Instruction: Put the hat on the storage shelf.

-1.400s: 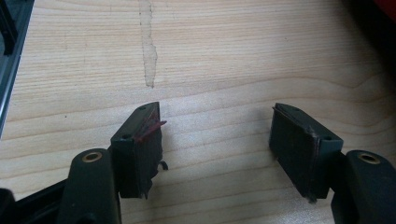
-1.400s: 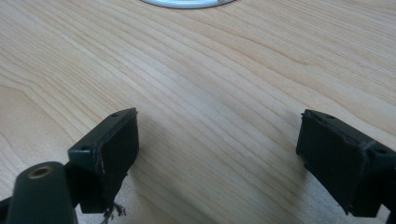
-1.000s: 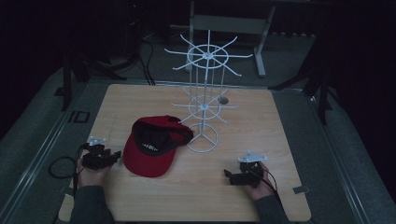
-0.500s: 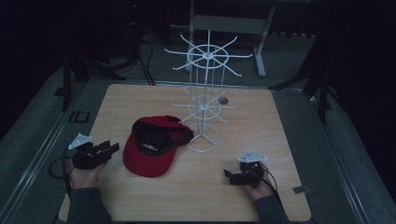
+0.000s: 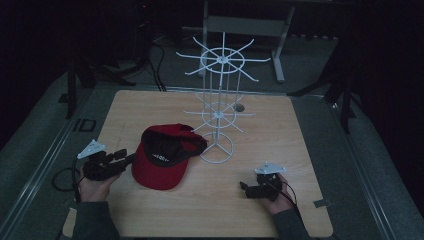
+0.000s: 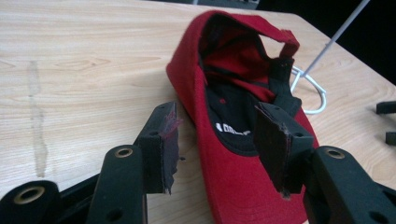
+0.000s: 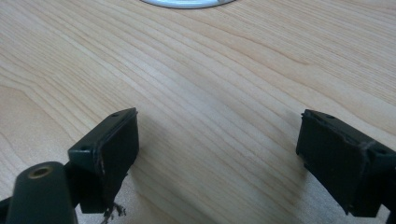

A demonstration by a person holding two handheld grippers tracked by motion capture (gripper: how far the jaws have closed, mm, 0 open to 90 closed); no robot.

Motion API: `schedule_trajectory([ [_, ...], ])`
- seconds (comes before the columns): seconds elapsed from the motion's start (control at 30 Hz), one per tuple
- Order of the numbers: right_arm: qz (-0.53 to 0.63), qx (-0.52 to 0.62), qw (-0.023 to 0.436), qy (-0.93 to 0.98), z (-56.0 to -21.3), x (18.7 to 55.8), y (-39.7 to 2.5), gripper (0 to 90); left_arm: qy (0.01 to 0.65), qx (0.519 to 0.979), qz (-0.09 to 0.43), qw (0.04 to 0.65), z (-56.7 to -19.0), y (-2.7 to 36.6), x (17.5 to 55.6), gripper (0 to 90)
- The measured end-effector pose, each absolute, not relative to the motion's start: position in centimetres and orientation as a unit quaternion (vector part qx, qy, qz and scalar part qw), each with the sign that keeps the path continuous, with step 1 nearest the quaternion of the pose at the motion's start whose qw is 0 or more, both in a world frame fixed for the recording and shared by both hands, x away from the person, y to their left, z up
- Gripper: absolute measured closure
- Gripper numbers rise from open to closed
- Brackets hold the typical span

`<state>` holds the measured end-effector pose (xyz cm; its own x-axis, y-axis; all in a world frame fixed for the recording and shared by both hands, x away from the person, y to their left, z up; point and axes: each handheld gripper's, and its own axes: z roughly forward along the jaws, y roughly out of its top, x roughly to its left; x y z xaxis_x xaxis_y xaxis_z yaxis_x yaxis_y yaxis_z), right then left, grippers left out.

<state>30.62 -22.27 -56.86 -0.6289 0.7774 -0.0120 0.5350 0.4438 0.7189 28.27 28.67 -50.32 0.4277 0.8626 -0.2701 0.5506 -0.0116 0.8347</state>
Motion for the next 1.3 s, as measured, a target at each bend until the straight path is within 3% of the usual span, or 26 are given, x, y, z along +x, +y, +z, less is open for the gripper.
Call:
schedule_trajectory([
  [0.53,0.35,0.394,0.173,0.832,-56.9,30.6,-22.3,12.9,0.498,0.738,0.103,0.443,-51.7,27.4,29.2,49.9],
  [0.8,0.35,0.394,0.173,0.832,-56.9,30.6,-22.3,12.9,0.485,0.765,0.079,0.416,-51.8,26.6,29.3,56.0],
  [1.3,0.35,0.394,0.173,0.832,-56.9,30.6,-22.3,12.9,0.431,0.819,-0.008,0.378,-54.5,22.4,30.7,52.4],
])
